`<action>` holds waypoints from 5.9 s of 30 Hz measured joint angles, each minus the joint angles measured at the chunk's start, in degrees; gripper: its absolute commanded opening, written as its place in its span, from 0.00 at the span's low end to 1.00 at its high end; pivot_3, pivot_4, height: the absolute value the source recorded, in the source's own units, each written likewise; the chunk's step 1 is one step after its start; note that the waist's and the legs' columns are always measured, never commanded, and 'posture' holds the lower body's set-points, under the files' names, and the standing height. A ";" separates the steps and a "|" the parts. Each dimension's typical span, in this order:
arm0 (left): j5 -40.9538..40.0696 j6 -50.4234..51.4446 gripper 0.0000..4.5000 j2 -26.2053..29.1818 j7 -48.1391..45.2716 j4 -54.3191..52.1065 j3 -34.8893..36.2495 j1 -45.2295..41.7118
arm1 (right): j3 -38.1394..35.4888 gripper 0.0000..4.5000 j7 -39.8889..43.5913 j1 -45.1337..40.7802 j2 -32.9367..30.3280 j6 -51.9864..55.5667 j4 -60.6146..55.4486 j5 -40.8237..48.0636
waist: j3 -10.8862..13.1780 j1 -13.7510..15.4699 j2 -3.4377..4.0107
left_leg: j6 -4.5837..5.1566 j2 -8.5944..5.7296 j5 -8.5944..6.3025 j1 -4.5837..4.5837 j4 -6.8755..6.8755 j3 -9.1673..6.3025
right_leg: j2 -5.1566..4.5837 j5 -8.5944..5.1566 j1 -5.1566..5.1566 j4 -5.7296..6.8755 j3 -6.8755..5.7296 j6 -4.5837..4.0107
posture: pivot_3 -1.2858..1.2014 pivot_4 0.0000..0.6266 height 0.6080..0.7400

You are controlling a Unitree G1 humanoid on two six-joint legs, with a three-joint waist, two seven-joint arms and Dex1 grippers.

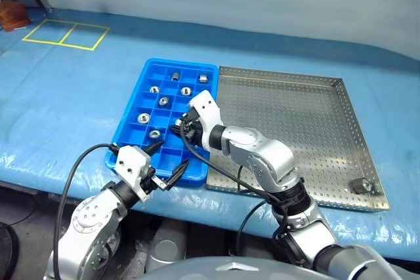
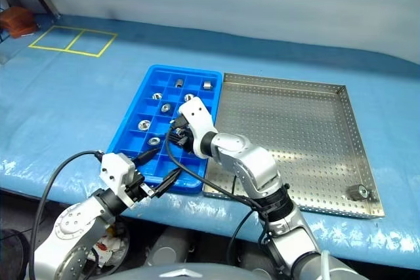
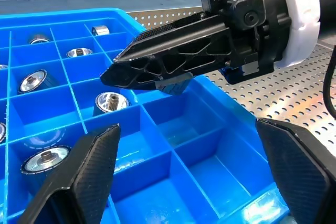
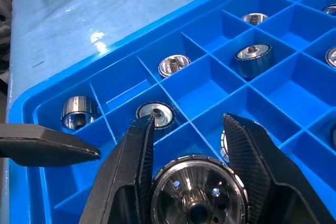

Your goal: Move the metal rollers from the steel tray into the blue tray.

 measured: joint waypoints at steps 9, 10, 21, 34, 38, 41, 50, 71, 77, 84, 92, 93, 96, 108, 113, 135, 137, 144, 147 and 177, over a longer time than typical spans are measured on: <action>-0.49 0.28 1.00 -0.20 -0.71 0.31 -2.72 -4.37 | -1.35 0.72 0.57 3.58 -2.87 1.38 -0.68 -0.33 | -0.01 0.71 0.00 | -0.04 -0.05 -0.02 -0.17 -0.01 0.11 | 0.10 0.01 0.00 -0.14 -0.12 0.02 | 0.67 0.24 1.00; -0.50 0.48 1.00 -0.20 -1.04 0.44 -3.00 -4.83 | -1.41 0.80 0.50 3.94 -2.67 1.42 -1.01 -0.28 | -0.01 0.68 0.00 | -0.04 -0.06 -0.02 -0.16 -0.01 0.10 | 0.11 0.01 0.02 -0.15 -0.13 0.01 | 0.67 0.24 1.00; -0.54 1.37 1.00 0.57 -4.32 3.21 -5.83 -11.09 | -10.20 1.00 -4.84 7.22 -2.92 4.00 -9.90 -0.24 | -0.01 -0.71 0.00 | -0.04 -0.05 -0.03 -0.19 0.12 0.01 | 0.04 0.04 0.12 -0.18 -0.21 0.05 | 0.61 0.24 1.00; -0.55 2.27 1.00 -2.03 -9.85 11.56 -14.13 -20.37 | -24.82 1.00 -16.17 24.05 -4.59 16.41 -33.09 -3.03 | -0.03 -8.98 0.01 | -0.02 -0.33 -0.02 0.03 0.14 -0.01 | 0.06 0.05 0.26 -0.09 0.04 0.08 | 0.51 0.24 1.00; -0.66 2.33 1.00 -3.08 -11.70 13.89 -16.09 -22.16 | -28.67 1.00 -18.14 30.19 -3.06 19.32 -39.71 -3.75 | -0.04 -11.54 0.02 | -0.01 -0.32 -0.02 0.16 0.19 0.00 | 0.09 0.07 0.25 0.06 0.21 0.11 | 0.48 0.24 1.00; -0.89 2.33 1.00 -3.25 -13.25 14.49 -16.81 -22.89 | -31.63 1.00 -19.23 35.42 -1.58 20.14 -43.01 -4.67 | -0.05 -12.95 0.02 | -0.01 -0.28 -0.02 0.23 0.28 0.05 | 0.09 0.06 0.24 0.23 0.31 0.11 | 0.47 0.24 1.00; -0.90 2.33 1.00 -4.30 -15.16 15.93 -17.84 -24.07 | -37.16 1.00 -20.21 42.26 0.81 18.17 -43.21 -5.68 | -0.06 -15.34 0.03 | 0.01 0.05 -0.01 0.29 0.73 0.12 | 0.05 0.06 0.22 0.70 0.38 0.11 | 0.47 0.24 1.00; -0.28 2.00 1.00 -4.34 -14.95 15.93 -17.79 -24.15 | -39.31 1.00 -19.49 39.71 1.01 13.62 -38.10 -6.64 | -0.06 -14.87 0.03 | 0.02 0.02 -0.01 0.26 0.64 0.14 | 0.05 0.05 0.17 0.67 0.42 0.11 | 0.49 0.24 1.00; -0.23 1.99 1.00 -4.35 -14.94 15.93 -17.79 -24.15 | -38.95 1.00 -19.13 39.74 0.96 13.47 -37.98 -6.66 | -0.06 -14.84 0.03 | 0.02 0.02 -0.01 0.26 0.64 0.14 | 0.05 0.05 0.17 0.67 0.42 0.11 | 0.49 0.24 1.00; 0.18 1.44 1.00 -4.43 -14.76 15.94 -17.77 -24.27 | -36.85 1.00 -18.65 36.42 -0.21 13.50 -37.56 -6.72 | -0.06 -14.96 0.03 | 0.02 0.02 -0.01 0.28 0.66 0.19 | 0.05 0.06 0.16 0.69 0.45 0.12 | 0.50 0.24 1.00; 3.42 -2.61 1.00 -5.33 -10.11 16.49 -15.37 -24.02 | -30.06 1.00 -18.45 26.36 -1.74 13.51 -33.58 -6.87 | -0.05 -14.13 0.00 | 0.03 -0.01 -0.01 0.24 0.63 0.15 | 0.07 0.06 0.16 0.66 0.44 0.11 | 0.54 0.24 1.00; 4.16 -3.15 1.00 -5.52 -8.91 16.48 -14.73 -23.76 | -28.51 1.00 -18.44 24.89 -1.81 13.34 -32.08 -7.09 | -0.04 -13.93 0.00 | 0.03 -0.02 -0.01 0.26 0.61 0.15 | 0.08 0.06 0.17 0.65 0.44 0.11 | 0.54 0.24 1.00; 4.73 -3.35 1.00 -5.76 -6.84 16.44 -14.05 -23.00 | -25.17 1.00 -18.12 22.00 -2.01 12.21 -28.31 -7.36 | -0.03 -12.83 -0.01 | 0.04 -0.03 0.00 0.24 0.59 0.12 | 0.11 0.06 0.16 0.65 0.43 0.11 | 0.56 0.24 1.00; 4.76 -1.82 1.00 -4.43 -1.85 11.14 -10.36 -16.70 | -18.04 1.00 -14.72 14.90 -1.65 5.09 -13.60 -7.46 | -0.02 -8.51 -0.03 | 0.04 -0.03 0.00 0.19 0.59 0.08 | 0.11 0.06 0.17 0.62 0.38 0.11 | 0.62 0.24 1.00; 4.84 -1.46 1.00 -3.99 -0.72 10.51 -10.05 -15.38 | -17.40 1.00 -13.48 13.44 -0.65 2.48 -9.41 -7.33 | -0.02 -7.54 -0.03 | 0.04 -0.03 0.00 0.19 0.59 0.06 | 0.11 0.06 0.18 0.61 0.35 0.11 | 0.62 0.24 1.00; 4.73 -1.37 1.00 -3.34 0.01 9.22 -10.03 -14.93 | -14.23 0.40 -11.90 15.25 0.32 -8.79 4.33 -9.59 | -0.01 -6.67 -0.02 | 0.04 -0.01 0.00 0.18 0.56 0.05 | 0.12 0.04 0.16 0.60 0.31 0.08 | 0.63 0.24 1.00; 4.74 -1.38 1.00 -3.44 0.06 9.22 -10.03 -14.93 | -14.18 0.40 -11.35 15.47 0.22 -8.82 4.07 -9.58 | -0.01 -6.66 -0.02 | 0.04 -0.01 -0.01 0.18 0.54 0.04 | 0.12 0.04 0.16 0.60 0.31 0.07 | 0.63 0.24 1.00; 5.15 -1.92 1.00 -3.62 1.71 9.21 -9.43 -13.35 | -11.60 0.40 -8.19 13.79 -3.14 -5.13 -3.04 -9.32 | 0.02 -6.44 -0.01 | 0.04 -0.01 0.00 0.16 0.54 0.05 | 0.10 0.04 0.13 0.61 0.31 0.08 | 0.65 0.24 1.00; 6.13 -3.16 1.00 -3.62 2.76 9.12 -7.74 -12.58 | -9.61 0.40 -6.08 10.25 -5.14 -2.59 -6.27 -9.24 | 0.03 -6.09 -0.01 | 0.04 0.00 0.00 0.17 0.53 0.04 | 0.12 0.03 0.12 0.62 0.27 0.06 | 0.66 0.24 1.00; -2.23 -3.50 1.00 3.18 -1.05 -2.06 9.22 5.49 | 7.69 0.40 3.91 7.90 -1.70 -4.97 -4.52 -8.43 | 0.03 4.64 -0.10 | -0.16 0.05 -0.12 -0.23 0.24 0.29 | 0.05 -0.08 -0.59 0.32 -0.07 -0.09 | 0.73 0.24 1.00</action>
